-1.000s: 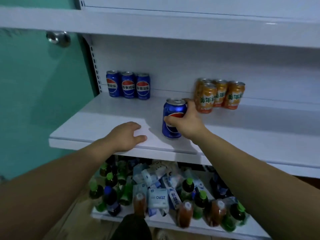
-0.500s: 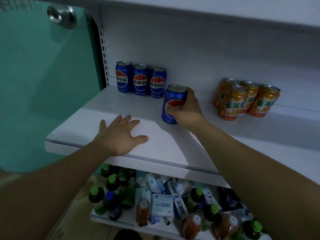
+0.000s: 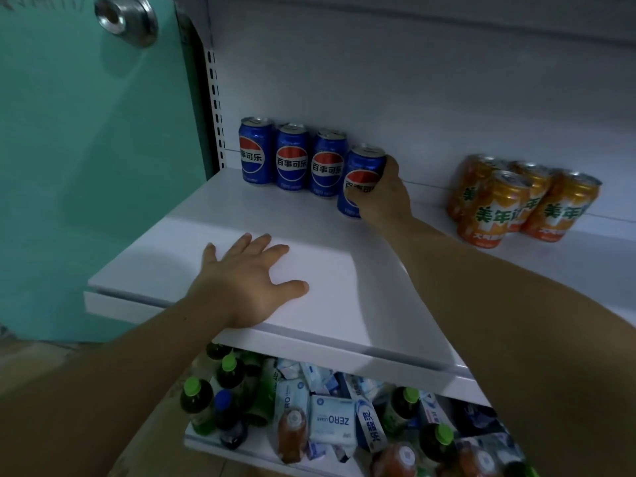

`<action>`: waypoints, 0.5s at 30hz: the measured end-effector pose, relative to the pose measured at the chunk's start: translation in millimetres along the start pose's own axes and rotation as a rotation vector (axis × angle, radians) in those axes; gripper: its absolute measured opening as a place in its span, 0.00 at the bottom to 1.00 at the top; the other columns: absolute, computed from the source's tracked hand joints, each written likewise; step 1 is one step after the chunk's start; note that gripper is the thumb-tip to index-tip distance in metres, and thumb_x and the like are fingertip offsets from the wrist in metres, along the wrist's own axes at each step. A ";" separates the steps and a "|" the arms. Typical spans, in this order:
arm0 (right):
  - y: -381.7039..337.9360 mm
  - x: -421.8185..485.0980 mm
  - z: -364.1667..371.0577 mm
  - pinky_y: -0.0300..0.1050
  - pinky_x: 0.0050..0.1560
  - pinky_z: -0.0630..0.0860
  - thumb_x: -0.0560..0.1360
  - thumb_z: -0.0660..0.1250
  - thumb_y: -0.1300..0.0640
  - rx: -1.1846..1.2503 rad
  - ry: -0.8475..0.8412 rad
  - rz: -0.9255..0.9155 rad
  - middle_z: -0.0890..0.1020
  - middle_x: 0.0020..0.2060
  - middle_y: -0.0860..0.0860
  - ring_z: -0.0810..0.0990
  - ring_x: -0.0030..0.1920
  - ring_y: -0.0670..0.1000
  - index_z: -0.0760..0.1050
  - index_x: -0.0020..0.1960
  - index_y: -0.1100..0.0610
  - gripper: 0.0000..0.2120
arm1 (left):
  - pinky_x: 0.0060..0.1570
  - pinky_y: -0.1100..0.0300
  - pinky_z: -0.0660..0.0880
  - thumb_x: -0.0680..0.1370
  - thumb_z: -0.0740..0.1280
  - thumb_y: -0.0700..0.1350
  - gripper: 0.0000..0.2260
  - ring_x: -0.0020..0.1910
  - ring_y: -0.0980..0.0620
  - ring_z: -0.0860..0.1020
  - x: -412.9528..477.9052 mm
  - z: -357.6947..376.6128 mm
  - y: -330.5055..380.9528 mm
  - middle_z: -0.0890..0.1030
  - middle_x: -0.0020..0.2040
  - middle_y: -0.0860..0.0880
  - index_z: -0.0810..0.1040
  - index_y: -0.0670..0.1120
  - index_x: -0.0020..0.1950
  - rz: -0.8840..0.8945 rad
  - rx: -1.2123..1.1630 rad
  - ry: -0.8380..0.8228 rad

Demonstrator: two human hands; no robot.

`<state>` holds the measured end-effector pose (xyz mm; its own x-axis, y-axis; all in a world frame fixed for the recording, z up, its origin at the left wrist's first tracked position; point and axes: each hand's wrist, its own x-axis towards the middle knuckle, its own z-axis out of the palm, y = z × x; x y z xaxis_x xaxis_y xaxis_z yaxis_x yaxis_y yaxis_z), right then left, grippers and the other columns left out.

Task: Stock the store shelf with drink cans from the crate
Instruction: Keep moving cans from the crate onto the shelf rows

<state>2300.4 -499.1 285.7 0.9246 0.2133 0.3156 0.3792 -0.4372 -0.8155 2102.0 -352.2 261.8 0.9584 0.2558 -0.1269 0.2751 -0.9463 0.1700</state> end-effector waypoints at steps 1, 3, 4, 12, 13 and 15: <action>1.0 3.1 1.0 0.40 0.53 0.70 0.72 0.73 0.55 -0.007 0.002 0.003 0.75 0.65 0.53 0.76 0.62 0.53 0.58 0.73 0.54 0.36 | 0.73 0.42 0.37 0.73 0.50 0.72 0.35 0.77 0.56 0.41 0.0 -0.3 0.2 0.43 0.78 0.57 0.47 0.60 0.77 0.001 0.002 -0.001; 3.2 7.5 3.3 0.41 0.54 0.70 0.72 0.73 0.55 -0.008 0.006 0.008 0.75 0.65 0.53 0.76 0.63 0.54 0.58 0.74 0.54 0.36 | 0.73 0.41 0.37 0.73 0.49 0.72 0.35 0.77 0.56 0.41 -0.2 -0.5 0.6 0.44 0.79 0.57 0.47 0.60 0.77 0.002 -0.001 0.003; 4.4 10.1 4.1 0.42 0.54 0.70 0.72 0.73 0.55 -0.006 0.010 0.008 0.75 0.65 0.53 0.75 0.63 0.54 0.58 0.74 0.54 0.36 | 0.73 0.41 0.37 0.73 0.49 0.72 0.35 0.77 0.56 0.41 0.0 -0.7 0.7 0.44 0.79 0.57 0.47 0.60 0.77 0.004 -0.002 0.007; 8.9 25.7 11.4 0.44 0.56 0.71 0.73 0.72 0.53 -0.034 0.027 0.027 0.74 0.66 0.55 0.75 0.64 0.56 0.55 0.76 0.55 0.38 | 0.73 0.41 0.38 0.74 0.50 0.71 0.35 0.77 0.56 0.41 -1.6 1.1 -0.6 0.44 0.79 0.57 0.48 0.60 0.77 0.017 -0.013 0.034; 9.1 27.4 12.3 0.45 0.57 0.71 0.73 0.72 0.53 -0.036 0.028 0.031 0.73 0.66 0.55 0.74 0.64 0.56 0.55 0.76 0.55 0.38 | 0.73 0.41 0.38 0.74 0.50 0.72 0.35 0.77 0.56 0.41 -2.0 1.1 -0.6 0.44 0.79 0.57 0.48 0.60 0.77 0.018 -0.011 0.036; 9.7 30.7 14.0 0.47 0.60 0.71 0.74 0.72 0.53 -0.034 0.026 0.049 0.73 0.67 0.56 0.73 0.65 0.57 0.54 0.77 0.55 0.39 | 0.73 0.41 0.39 0.73 0.50 0.72 0.35 0.77 0.55 0.41 -2.9 0.7 -0.3 0.43 0.79 0.57 0.47 0.61 0.77 0.018 -0.002 0.038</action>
<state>2332.0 -484.6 280.6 0.9424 0.1685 0.2888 0.3344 -0.4760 -0.8134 2099.1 -352.8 261.4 0.9654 0.2457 -0.0870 0.2576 -0.9504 0.1742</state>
